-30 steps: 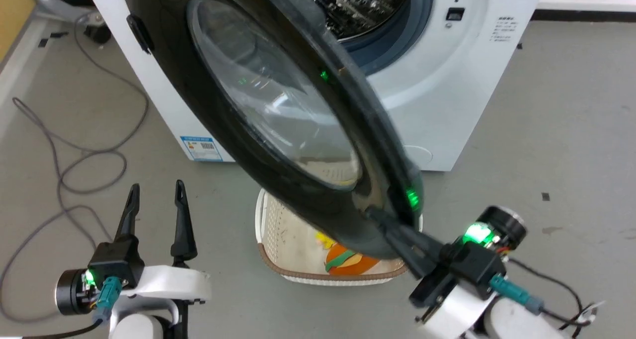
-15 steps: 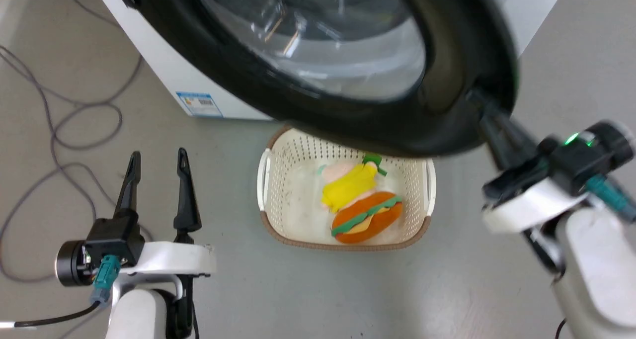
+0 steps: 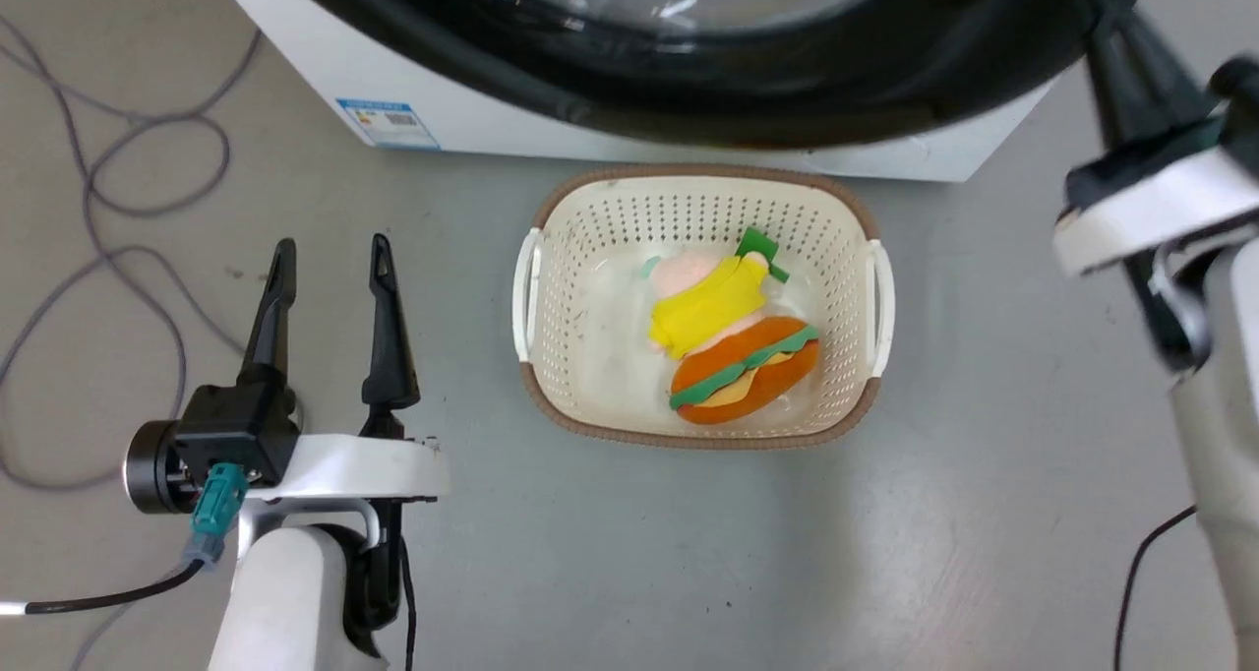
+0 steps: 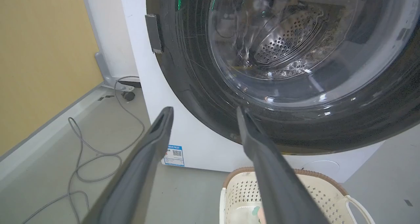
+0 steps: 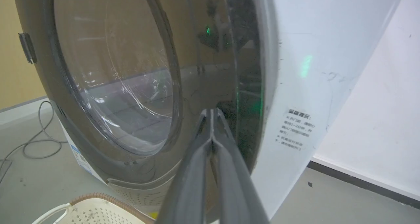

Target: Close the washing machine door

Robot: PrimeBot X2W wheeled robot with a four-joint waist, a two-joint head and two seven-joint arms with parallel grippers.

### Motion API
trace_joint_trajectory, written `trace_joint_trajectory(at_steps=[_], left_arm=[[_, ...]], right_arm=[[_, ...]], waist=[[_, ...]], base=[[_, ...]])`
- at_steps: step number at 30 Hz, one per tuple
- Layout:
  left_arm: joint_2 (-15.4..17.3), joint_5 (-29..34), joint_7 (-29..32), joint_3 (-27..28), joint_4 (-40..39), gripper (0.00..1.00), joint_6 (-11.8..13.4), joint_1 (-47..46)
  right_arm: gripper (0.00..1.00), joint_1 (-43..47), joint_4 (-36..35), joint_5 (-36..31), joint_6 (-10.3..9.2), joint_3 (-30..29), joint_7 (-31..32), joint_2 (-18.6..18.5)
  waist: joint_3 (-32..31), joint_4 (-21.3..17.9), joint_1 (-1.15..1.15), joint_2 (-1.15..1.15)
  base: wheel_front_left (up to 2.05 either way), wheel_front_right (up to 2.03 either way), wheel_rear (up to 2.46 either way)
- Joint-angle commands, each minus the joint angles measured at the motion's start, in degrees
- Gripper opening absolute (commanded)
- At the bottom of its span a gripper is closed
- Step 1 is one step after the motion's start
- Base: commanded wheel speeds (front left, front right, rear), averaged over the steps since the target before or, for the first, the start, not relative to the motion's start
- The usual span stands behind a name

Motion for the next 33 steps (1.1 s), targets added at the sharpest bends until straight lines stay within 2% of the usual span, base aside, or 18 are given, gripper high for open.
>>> trace_joint_trajectory(at_steps=[1, 9, 16, 22, 29, 30, 31, 32, 33], left_arm=[[0.1, -0.5, -0.2, -0.2, -0.3, 1.00, 0.4, -1.0], [0.1, -1.3, -0.2, -0.8, -0.6, 1.00, 1.1, -1.7], [0.1, -1.4, -0.2, -0.9, -0.7, 1.00, 1.3, -2.2], [0.1, -1.2, -0.2, -0.4, -0.5, 1.00, 1.3, -2.3], [0.0, -0.8, -0.2, 0.1, 0.4, 1.00, 1.3, -1.0], [0.0, -0.8, -0.2, 0.2, 0.5, 1.00, 1.3, -0.6], [0.0, -0.7, -0.2, 0.3, 0.6, 1.00, 1.3, -0.1], [0.0, -0.5, -0.2, 0.4, 0.7, 1.00, 1.4, 0.4], [0.0, -0.4, -0.2, 0.6, 0.9, 1.00, 1.4, 0.9]], right_arm=[[0.00, -2.3, 1.2, -0.4, -0.10, -0.8, -0.3, -0.3], [0.00, -9.9, 8.1, -1.6, -0.10, -2.4, -0.3, -1.3], [0.00, -13.0, 11.7, -3.0, -0.10, -4.5, -0.3, -1.2], [0.00, -12.5, 11.9, -3.0, -0.10, -7.9, -0.3, -0.1], [0.00, -6.7, 7.7, -4.2, -0.10, -7.9, -0.3, 0.3], [0.06, -5.5, 6.8, -4.2, -0.10, -8.5, -0.3, 0.6], [0.35, -4.1, 5.9, -4.1, -0.10, -9.1, -0.3, 1.0], [1.00, -2.7, 4.8, -4.3, -0.10, -9.6, -0.3, 1.3], [1.00, -1.4, 3.4, -4.6, -0.10, -10.3, -0.3, 1.6]], waist=[[0.8, 0.5, -0.01, 0.00], [2.7, 1.3, -0.01, 0.00], [3.5, 1.5, -0.01, 0.00], [3.1, 1.0, -0.01, 0.00], [-0.6, -0.4, -0.01, 0.00], [-1.4, -0.7, -0.01, 0.00], [-2.4, -1.1, -0.01, 0.00], [-3.2, -1.4, -0.01, 0.00], [-4.2, -1.8, -0.01, 0.00]], base=[[0.00, 0.00, 0.00], [0.00, 0.00, 0.00], [0.00, 0.00, 0.00], [0.00, 0.00, 0.00], [0.00, 0.00, 0.00], [0.00, 0.00, 0.00], [0.00, 0.00, 0.00], [0.00, 0.00, 0.00], [0.00, 0.00, 0.00]])
